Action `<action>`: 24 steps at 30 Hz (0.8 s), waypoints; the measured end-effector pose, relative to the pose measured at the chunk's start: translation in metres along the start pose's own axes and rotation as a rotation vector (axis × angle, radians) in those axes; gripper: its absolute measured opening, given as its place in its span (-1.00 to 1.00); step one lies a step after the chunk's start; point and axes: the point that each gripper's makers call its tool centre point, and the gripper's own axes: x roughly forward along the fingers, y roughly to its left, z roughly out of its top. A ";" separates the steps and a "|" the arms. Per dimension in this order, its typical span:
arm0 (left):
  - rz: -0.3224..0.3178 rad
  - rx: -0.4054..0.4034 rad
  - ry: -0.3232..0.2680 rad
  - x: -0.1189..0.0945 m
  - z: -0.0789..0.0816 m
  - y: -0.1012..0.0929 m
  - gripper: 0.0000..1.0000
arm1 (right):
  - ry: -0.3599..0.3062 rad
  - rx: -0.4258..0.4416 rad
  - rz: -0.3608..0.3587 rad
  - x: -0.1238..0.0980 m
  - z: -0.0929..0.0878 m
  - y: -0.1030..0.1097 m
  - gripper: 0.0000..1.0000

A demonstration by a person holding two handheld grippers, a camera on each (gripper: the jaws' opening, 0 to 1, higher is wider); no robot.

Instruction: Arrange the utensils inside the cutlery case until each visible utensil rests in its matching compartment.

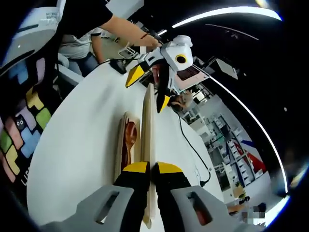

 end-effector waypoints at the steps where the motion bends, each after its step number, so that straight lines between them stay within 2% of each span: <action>1: -0.007 -0.006 0.007 0.002 -0.001 -0.001 0.38 | 0.001 -0.021 -0.019 0.001 -0.001 -0.002 -0.95; 6: -0.002 -0.003 0.088 0.012 -0.009 0.000 0.49 | 0.051 -0.113 -0.076 0.003 -0.008 -0.005 -0.95; 9: 0.003 -0.009 0.123 0.018 -0.012 0.000 0.48 | 0.053 -0.148 -0.091 0.005 -0.009 -0.003 -0.95; 14: -0.001 -0.006 0.190 0.032 -0.020 0.000 0.52 | 0.094 -0.321 -0.181 0.006 -0.009 -0.006 -0.95; 16: -0.003 0.017 0.241 0.038 -0.027 0.000 0.56 | 0.085 -0.390 -0.186 0.010 -0.006 0.000 -0.95; 17: -0.007 0.020 0.259 0.042 -0.030 0.000 0.57 | 0.093 -0.394 -0.183 0.011 -0.007 0.003 -0.95; 20: -0.016 0.006 0.283 0.049 -0.032 0.003 0.56 | 0.107 -0.468 -0.226 0.012 -0.005 -0.001 -0.95; 24: -0.008 0.004 0.298 0.055 -0.034 0.010 0.45 | 0.122 -0.548 -0.280 0.013 -0.003 -0.006 -0.95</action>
